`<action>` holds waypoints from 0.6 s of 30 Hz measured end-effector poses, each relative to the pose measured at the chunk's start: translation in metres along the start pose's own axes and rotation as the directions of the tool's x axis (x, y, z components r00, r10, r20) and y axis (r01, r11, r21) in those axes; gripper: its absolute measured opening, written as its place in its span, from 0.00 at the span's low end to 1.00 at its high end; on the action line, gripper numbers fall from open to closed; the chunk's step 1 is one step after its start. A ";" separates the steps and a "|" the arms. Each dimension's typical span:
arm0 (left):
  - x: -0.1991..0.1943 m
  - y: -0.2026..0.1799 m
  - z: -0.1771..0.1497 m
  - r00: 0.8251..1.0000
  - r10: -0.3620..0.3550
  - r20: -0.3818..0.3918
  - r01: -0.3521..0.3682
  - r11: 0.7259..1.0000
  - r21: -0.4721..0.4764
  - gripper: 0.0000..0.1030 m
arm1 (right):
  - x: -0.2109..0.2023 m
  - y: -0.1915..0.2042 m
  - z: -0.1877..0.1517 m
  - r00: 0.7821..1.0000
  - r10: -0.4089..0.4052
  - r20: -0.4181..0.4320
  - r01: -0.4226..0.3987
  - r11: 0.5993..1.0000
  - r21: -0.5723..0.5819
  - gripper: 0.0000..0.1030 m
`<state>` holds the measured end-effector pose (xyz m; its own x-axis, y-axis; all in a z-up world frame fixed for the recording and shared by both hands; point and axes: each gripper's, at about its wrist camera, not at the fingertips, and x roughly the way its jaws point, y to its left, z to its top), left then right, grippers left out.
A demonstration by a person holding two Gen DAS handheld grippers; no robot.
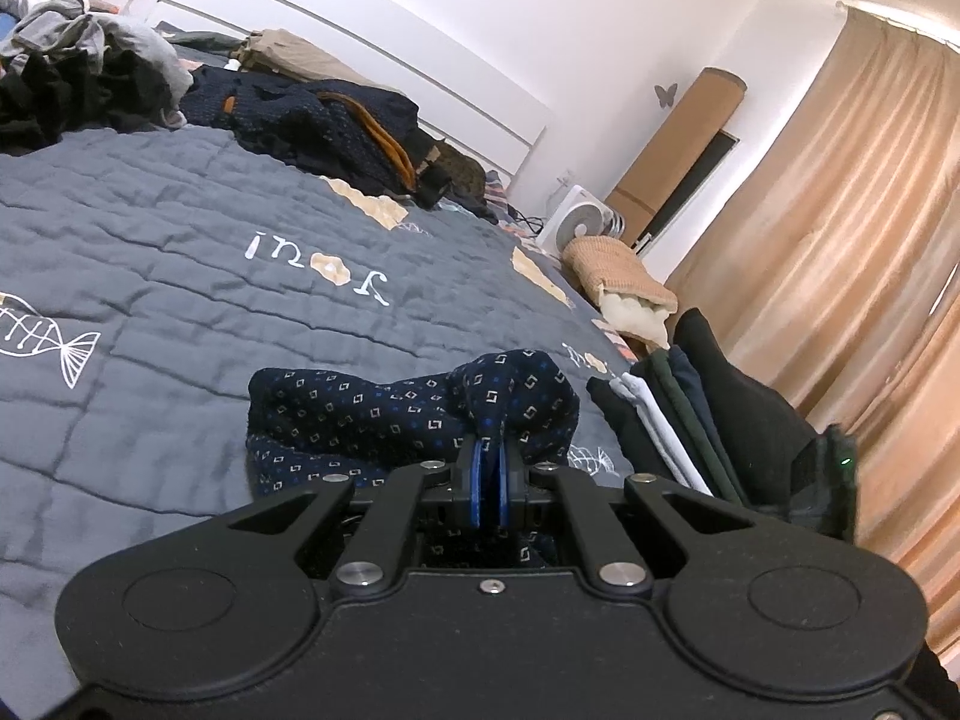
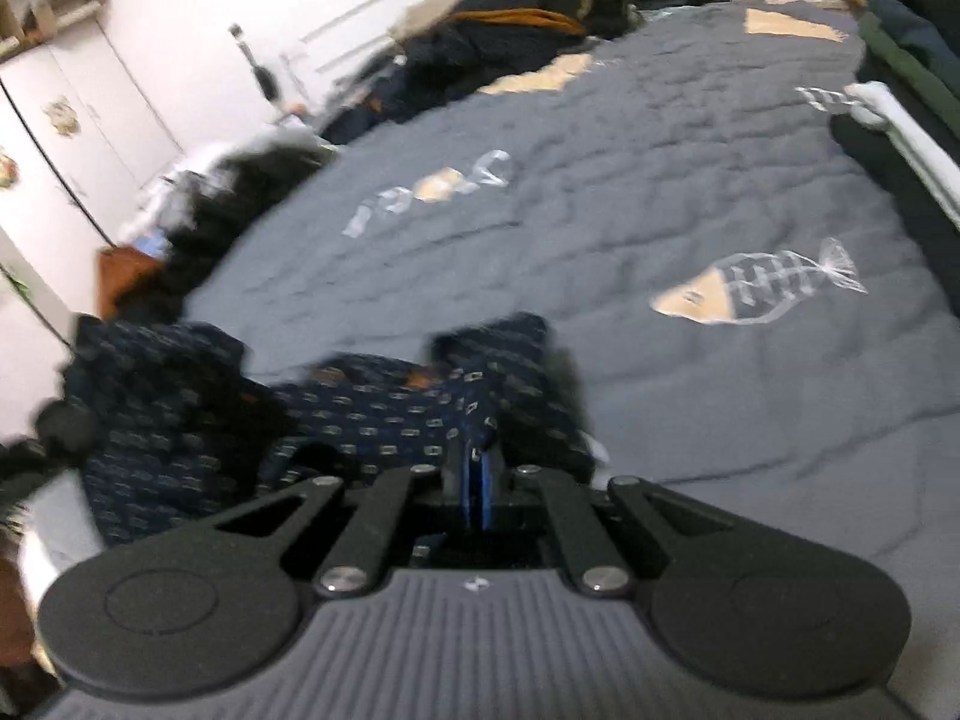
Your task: Fold clothes
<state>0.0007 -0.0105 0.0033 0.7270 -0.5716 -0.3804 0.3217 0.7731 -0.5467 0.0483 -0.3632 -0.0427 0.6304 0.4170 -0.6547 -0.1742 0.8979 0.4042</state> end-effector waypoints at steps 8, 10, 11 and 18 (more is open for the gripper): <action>0.006 0.000 -0.002 1.000 -0.011 -0.017 0.011 1.000 -0.014 0.06 | 0.020 -0.016 -0.003 0.992 0.129 -0.007 -0.127 0.984 0.126 0.12; 0.007 0.001 -0.002 1.000 -0.015 -0.017 0.014 1.000 -0.022 0.06 | 0.021 -0.013 0.000 0.990 0.143 0.002 -0.142 0.982 0.127 0.15; 0.007 0.001 -0.002 1.000 -0.015 -0.016 0.015 1.000 -0.025 0.06 | 0.022 -0.011 0.000 0.989 0.146 0.003 -0.145 0.982 0.122 0.18; 0.005 -0.002 0.002 0.999 -0.052 0.003 0.052 0.998 -0.025 0.15 | 0.028 0.010 -0.002 0.989 0.149 0.002 -0.149 0.988 0.032 0.30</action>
<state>0.0047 -0.0139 0.0038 0.7111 -0.6101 -0.3494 0.3438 0.7352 -0.5841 0.0624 -0.3423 -0.0583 0.5985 0.5463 -0.5860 -0.2420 0.8206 0.5178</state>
